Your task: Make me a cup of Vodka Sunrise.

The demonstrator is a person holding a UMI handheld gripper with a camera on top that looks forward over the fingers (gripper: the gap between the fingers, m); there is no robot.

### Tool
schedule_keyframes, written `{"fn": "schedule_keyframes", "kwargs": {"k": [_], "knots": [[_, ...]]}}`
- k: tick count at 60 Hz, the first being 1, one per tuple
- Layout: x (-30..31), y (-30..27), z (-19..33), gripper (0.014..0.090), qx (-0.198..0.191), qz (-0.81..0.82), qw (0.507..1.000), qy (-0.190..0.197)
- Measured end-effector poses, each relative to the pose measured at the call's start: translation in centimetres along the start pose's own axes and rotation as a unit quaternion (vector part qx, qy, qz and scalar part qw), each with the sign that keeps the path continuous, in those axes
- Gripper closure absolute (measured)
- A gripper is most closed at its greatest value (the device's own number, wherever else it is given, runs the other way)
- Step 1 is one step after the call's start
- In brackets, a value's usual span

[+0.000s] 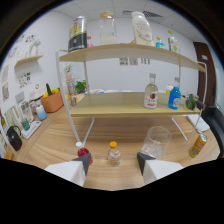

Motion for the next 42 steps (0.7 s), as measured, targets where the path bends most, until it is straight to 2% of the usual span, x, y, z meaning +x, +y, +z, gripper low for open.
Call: {"fn": "schedule_keyframes", "kwargs": {"k": [10, 22, 26, 32, 42], "knots": [[2.2, -0.3, -6.4, 0.0187, 0.014, 0.003, 1.000, 0.004], [7.8, -0.8, -10.0, 0.0181, 0.013, 0.014, 0.999, 0.042], [9.9, -3.6, -10.8, 0.0182, 0.031, 0.026, 0.998, 0.055], [12.9, -9.9, -11.4, 0.0192, 0.078, 0.036, 0.994, 0.069], [16.4, -21.0, -10.0, 0.0190, 0.146, 0.023, 0.986, 0.077]]}}
